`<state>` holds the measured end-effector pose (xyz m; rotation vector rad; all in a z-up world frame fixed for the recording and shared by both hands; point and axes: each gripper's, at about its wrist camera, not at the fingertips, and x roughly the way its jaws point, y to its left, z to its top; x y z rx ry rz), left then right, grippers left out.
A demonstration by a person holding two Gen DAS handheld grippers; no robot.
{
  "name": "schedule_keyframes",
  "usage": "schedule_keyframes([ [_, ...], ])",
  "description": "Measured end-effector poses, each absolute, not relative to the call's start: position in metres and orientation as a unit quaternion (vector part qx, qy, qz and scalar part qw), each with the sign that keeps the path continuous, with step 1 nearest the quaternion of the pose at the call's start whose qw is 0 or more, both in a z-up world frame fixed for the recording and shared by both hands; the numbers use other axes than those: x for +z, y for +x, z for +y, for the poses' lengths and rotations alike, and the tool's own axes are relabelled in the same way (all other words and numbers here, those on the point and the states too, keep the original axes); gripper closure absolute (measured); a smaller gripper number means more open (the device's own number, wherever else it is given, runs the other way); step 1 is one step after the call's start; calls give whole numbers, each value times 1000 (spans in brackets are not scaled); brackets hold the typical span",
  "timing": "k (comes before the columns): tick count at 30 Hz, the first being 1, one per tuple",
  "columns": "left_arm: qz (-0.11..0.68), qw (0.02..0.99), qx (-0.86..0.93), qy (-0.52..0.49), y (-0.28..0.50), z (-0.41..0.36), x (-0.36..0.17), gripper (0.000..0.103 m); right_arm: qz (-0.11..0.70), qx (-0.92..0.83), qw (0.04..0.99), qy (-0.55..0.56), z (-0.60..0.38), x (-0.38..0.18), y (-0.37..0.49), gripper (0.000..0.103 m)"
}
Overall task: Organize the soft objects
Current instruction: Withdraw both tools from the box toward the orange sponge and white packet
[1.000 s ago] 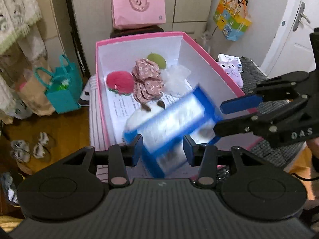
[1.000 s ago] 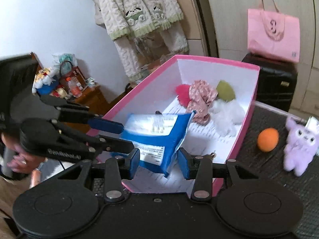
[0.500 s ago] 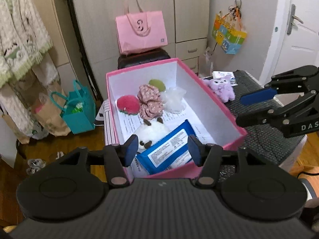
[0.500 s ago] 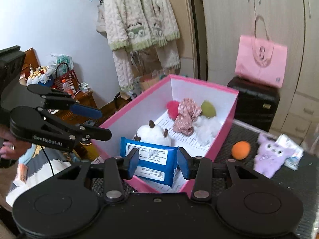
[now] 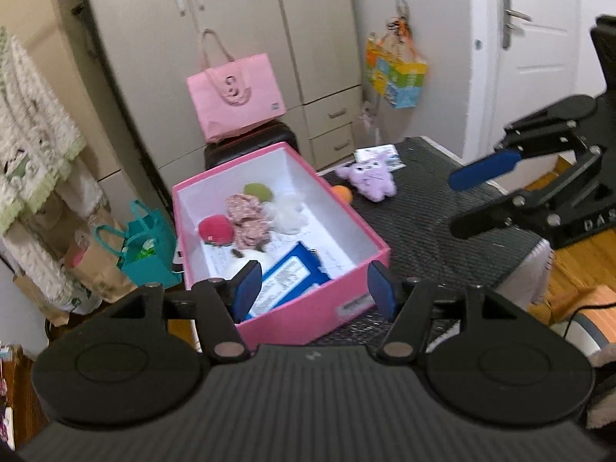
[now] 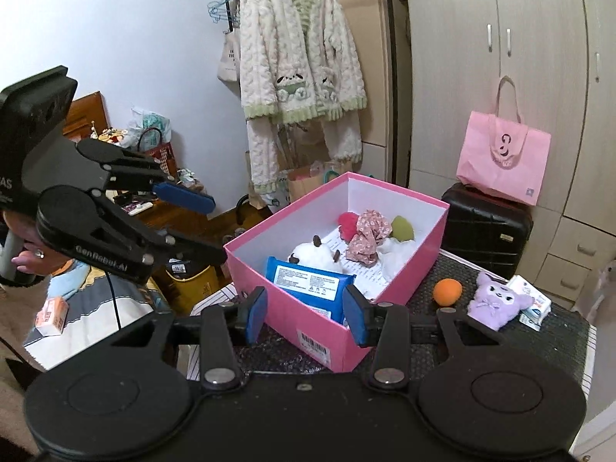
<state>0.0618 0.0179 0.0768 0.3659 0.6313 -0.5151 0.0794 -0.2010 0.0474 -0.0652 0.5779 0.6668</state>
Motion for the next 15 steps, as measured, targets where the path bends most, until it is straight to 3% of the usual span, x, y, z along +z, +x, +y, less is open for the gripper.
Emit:
schedule_keyframes([
  [9,292,888,-296,194,45,-31,79,42,248,295,922,-27,-232,50,64,54],
  [15,296,878,-347,145,57,-63,73,41,243,252,937,-3,-269,46,82,53],
])
